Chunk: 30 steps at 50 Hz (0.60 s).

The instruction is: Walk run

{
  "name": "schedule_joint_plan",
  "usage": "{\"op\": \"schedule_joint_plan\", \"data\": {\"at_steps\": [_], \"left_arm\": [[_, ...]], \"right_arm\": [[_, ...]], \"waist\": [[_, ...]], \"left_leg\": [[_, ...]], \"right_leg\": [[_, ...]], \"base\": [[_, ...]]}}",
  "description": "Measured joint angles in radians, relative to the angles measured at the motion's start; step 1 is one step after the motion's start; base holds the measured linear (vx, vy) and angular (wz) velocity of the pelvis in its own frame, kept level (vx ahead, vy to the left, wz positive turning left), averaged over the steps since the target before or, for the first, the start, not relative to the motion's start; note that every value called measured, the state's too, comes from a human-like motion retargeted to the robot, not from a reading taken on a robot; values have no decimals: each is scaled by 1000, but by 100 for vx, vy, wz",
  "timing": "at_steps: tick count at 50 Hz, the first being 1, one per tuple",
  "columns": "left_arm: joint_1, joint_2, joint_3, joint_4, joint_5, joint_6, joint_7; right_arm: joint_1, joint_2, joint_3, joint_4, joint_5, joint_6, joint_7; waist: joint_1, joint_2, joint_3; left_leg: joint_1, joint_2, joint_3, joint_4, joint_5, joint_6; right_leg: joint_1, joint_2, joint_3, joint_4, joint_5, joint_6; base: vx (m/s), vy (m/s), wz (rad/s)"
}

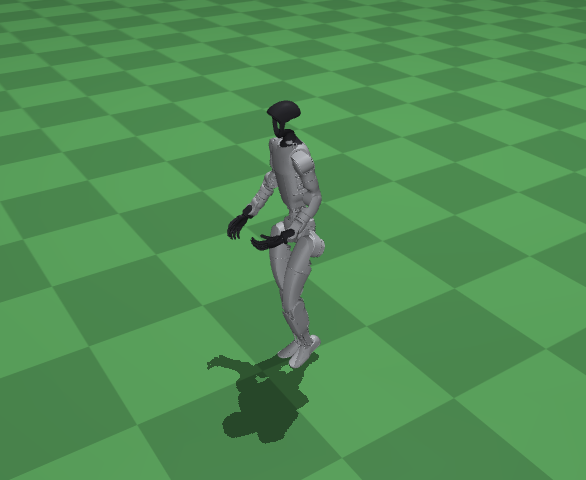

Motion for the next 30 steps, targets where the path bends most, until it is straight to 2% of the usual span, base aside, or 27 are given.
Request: {"op": "schedule_joint_plan", "data": {"at_steps": [3,5,7,8,10,12,13,15,17,18,20,23,25,28,30], "left_arm": [[16,7,-3,-53,10,-6,1],[25,4,-8,-84,5,-7,3],[33,-3,-15,-106,-7,-7,11],[36,-6,-20,-114,-14,-6,16],[38,-11,-30,-123,-21,-5,21],[40,-18,-27,-123,-19,-6,21],[40,-22,-25,-123,-18,-5,19],[24,-21,-28,-116,-27,3,25],[-12,-9,-47,-108,-36,11,49],[-28,3,-55,-110,-34,9,63],[-71,27,-63,-109,-28,9,80],[-125,48,-87,-112,-28,8,78],[-136,60,-111,-132,-38,-2,64],[-132,76,-130,-165,-56,-4,34],[-121,86,-132,-181,-69,1,15]], "right_arm": [[-19,-15,37,-159,29,-50,-31],[-23,-28,53,-242,33,-61,-46],[-9,-39,74,-299,32,-55,-63],[6,-42,84,-320,30,-49,-71],[48,-40,97,-345,28,-38,-92],[113,-23,120,-350,26,-38,-104],[149,-12,126,-344,17,-46,-96],[231,5,132,-327,-10,-62,-56],[313,15,132,-319,-30,-63,5],[360,22,131,-326,-36,-74,42],[453,19,126,-352,-30,-105,96],[603,-6,94,-420,12,-165,125],[681,-26,78,-465,56,-214,122],[746,-49,65,-522,114,-286,110],[761,-47,58,-555,140,-311,96]], "waist": [[47,13,23],[73,18,39],[90,10,45],[93,2,44],[98,-13,36],[127,-26,12],[122,-24,3],[75,-34,20],[59,-46,41],[59,-3,35],[51,58,33],[13,91,43],[-40,105,46],[-136,104,43],[-191,92,41]], "left_leg": [[-37,31,79,-260,-5,51],[-55,7,63,-409,-35,56],[-57,-22,35,-500,-57,30],[-51,-31,41,-520,-42,43],[-27,-44,68,-509,56,137],[-2,-38,95,-484,-19,187],[18,-30,77,-461,-70,189],[47,-50,12,-374,-154,180],[111,-69,31,-347,-208,185],[144,-22,7,-390,-206,175],[192,39,-30,-429,-219,155],[263,26,-71,-483,-210,149],[319,4,-112,-532,-182,144],[407,-37,-169,-577,-124,118],[474,-57,-199,-592,-79,91]], "right_leg": [[70,47,-50,-28,20,-16],[120,73,-62,-39,41,-23],[169,80,-77,-36,75,-16],[191,80,-80,-28,102,-9],[221,70,-92,7,200,21],[220,46,-112,93,385,68],[204,49,-116,156,493,88],[105,57,-72,472,579,128],[16,-11,-129,751,579,129],[-12,26,-152,727,579,123],[-98,93,-156,704,495,89],[-250,79,-146,700,314,90],[-336,37,-164,623,217,93],[-410,-56,-193,387,149,139],[-435,-88,-163,228,86,142]], "base": [[77,-22,-30],[104,-22,-29],[97,-19,-16],[114,-20,1],[130,-21,-5],[102,-19,-47],[126,-16,8],[140,-19,69],[106,-22,37],[99,-27,1],[113,-32,10],[109,-28,64],[104,-27,117],[98,-32,123],[137,-58,90]]}}
